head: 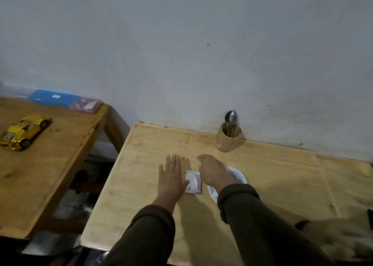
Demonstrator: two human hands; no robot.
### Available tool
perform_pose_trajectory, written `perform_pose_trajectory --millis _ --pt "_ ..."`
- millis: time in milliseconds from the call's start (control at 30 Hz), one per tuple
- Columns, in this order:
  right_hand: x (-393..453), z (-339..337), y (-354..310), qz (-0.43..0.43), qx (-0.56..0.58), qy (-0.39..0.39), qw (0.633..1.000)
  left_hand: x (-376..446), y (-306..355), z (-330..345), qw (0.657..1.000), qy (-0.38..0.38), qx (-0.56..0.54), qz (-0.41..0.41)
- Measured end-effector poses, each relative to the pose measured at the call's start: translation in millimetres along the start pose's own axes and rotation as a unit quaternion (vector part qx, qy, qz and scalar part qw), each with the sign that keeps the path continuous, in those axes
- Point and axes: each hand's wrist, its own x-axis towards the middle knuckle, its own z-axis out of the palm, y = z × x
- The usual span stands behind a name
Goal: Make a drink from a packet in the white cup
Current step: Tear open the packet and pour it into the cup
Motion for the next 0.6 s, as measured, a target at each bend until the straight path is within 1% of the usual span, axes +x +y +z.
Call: perform_pose_trajectory --millis 167,267,400,600 --pt "15.2 14.1 -9.7 0.081 0.054 -0.014 0.995 10.7 -5.4 13.4 0.999 -0.038 -0.005 0.008" --pt "20.4 25.3 -12.1 0.081 0.034 -0.033 0.996 13.7 -9.6 17.4 0.999 -0.051 0.005 0.017" --pt "23.8 37.1 -13.7 0.067 0.020 -0.035 0.997 16.4 -14.9 21.1 0.998 -0.053 -0.025 0.017" --pt "23.9 32.6 -18.6 0.090 -0.008 0.007 0.996 22.9 -16.6 23.2 0.996 -0.041 -0.082 0.014"
